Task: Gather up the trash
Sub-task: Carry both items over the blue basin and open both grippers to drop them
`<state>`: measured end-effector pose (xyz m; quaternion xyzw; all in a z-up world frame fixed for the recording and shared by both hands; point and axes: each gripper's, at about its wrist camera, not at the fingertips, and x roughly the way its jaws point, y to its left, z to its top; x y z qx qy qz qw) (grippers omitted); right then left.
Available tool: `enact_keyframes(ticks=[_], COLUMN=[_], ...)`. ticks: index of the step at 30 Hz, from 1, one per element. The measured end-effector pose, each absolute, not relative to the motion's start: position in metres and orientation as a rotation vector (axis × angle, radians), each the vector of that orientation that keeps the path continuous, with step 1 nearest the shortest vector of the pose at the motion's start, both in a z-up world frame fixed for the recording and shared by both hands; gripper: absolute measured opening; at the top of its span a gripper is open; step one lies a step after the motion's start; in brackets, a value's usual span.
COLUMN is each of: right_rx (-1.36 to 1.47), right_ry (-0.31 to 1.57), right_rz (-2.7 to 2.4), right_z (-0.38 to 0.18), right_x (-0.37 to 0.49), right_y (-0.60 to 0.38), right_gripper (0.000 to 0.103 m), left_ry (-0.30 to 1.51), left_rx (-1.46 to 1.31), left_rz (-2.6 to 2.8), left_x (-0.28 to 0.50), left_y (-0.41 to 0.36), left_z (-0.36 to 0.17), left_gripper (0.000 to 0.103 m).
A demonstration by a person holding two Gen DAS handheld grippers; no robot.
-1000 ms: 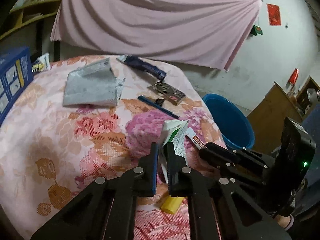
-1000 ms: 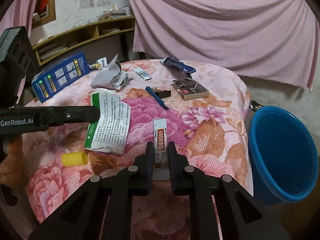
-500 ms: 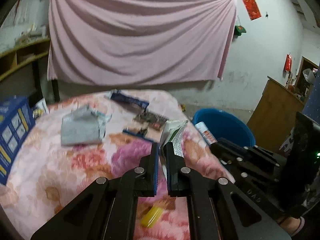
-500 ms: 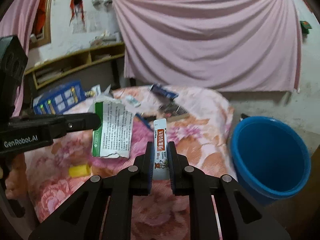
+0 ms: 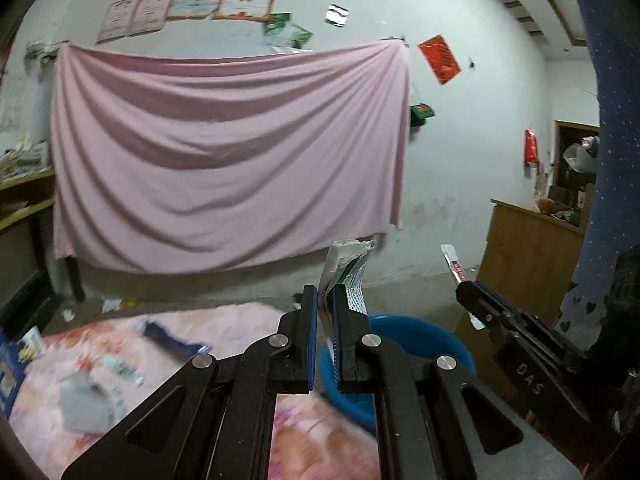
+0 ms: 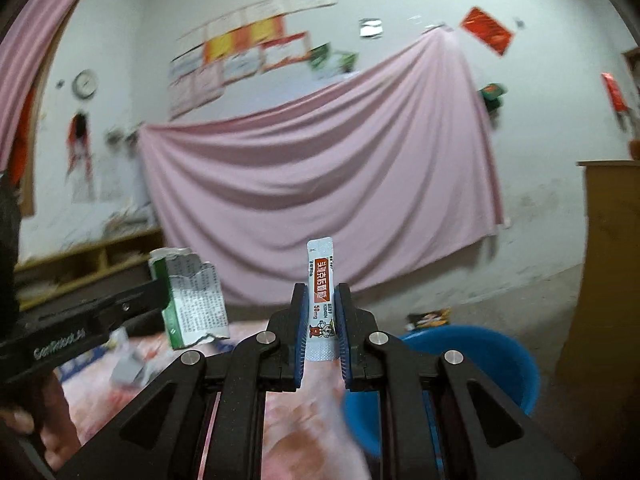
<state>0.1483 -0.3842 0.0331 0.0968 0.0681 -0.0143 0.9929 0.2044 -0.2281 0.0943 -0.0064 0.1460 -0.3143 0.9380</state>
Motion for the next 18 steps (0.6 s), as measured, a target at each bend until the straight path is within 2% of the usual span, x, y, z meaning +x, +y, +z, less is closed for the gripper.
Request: enact_keyframes(ticks=[5, 18], right_rx=[0.248, 0.332], right_ry=[0.128, 0.271], right_rz=[-0.114, -0.209], right_z=[0.032, -0.010], right_x=[0.156, 0.180], right_y=[-0.416, -0.464], right_gripper=[0.012, 0.012], left_ry=[0.376, 0.708], left_rx=[0.020, 0.007], left_rz=[-0.682, -0.710], left_x=[0.224, 0.270], left_y=[-0.269, -0.326], left_z=[0.090, 0.043], left_gripper=[0.005, 0.005])
